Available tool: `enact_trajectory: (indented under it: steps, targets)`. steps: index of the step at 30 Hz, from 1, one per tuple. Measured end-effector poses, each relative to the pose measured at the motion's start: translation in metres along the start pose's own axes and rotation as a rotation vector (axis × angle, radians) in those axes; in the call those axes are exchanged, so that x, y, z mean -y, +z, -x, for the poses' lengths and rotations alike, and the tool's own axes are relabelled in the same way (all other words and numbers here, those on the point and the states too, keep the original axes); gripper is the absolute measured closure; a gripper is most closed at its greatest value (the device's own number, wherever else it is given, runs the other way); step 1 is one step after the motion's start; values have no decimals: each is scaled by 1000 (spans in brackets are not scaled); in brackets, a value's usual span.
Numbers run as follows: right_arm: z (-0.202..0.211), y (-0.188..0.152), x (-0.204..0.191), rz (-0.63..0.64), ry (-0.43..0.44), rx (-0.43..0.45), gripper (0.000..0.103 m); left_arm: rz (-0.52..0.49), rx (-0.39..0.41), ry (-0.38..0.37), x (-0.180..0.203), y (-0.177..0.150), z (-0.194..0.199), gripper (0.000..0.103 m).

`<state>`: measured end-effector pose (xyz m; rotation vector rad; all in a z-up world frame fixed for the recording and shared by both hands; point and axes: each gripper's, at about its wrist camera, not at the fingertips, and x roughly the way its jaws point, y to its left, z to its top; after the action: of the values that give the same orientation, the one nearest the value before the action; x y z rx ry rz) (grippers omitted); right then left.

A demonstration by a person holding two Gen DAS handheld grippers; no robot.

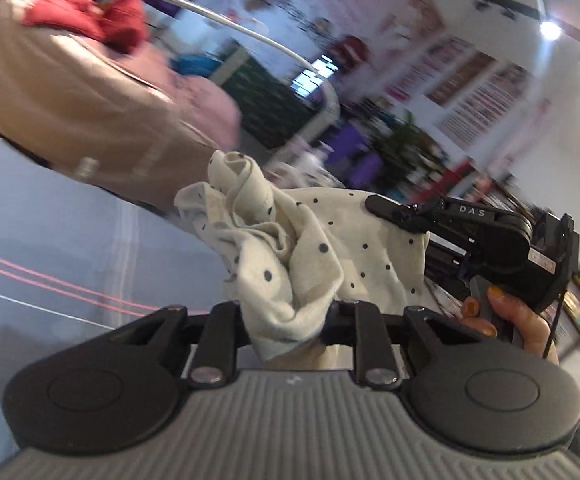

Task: Fold small clothes

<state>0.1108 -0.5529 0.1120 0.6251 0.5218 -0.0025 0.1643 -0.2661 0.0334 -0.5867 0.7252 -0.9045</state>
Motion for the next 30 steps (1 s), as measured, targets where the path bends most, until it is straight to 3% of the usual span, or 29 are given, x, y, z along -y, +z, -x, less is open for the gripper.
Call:
enact_trajectory:
  steps: [4,6,9,11,14,15,17,18,19,21,22,23,25,28,29,30]
  targets:
    - [64,-2,88,-135,-71,13,92,16,-136,-92,55,-59,-53,83]
    - [70,-24,128,-158,-151,2,92,31,-223,-67,59,-95,-82,83]
    - [56,-68,186,-162,-266,-14,92,76,-337,27,42,-157,-117,83]
    - [48,-96,219,-189,-248,-5,89,97,-379,89,21,-185,-130,82]
    - [54,-111,243,-255,-163,73,90,103,-387,97,7,-208,-132,71]
    - [56,-109,244,-251,-147,81,90,75,-383,113,7,-207,-131,64]
    - [60,-102,237,-200,-172,87,79,37,-387,119,12,-201,-130,59]
    - [63,-97,229,-163,-197,90,75,22,-397,124,14,-194,-132,48]
    - [65,-88,219,-98,-239,92,64,3,-396,140,17,-191,-130,39]
    - [72,-81,193,67,-363,135,30,-68,-337,177,23,-182,-110,10]
    - [77,-80,178,169,-450,172,0,-105,-294,191,26,-178,-98,7]
    - [79,-81,165,276,-527,221,0,-148,-243,207,24,-177,-72,3]
    - [82,-83,143,430,-563,274,0,-245,-166,226,34,-172,-49,3]
    - [70,-85,122,514,-386,208,0,-431,-136,181,61,-170,-35,15]
    - [63,-86,117,524,-340,175,16,-481,-141,156,69,-174,-33,30]
    - [52,-88,113,537,-297,137,30,-532,-151,128,77,-180,-33,37]
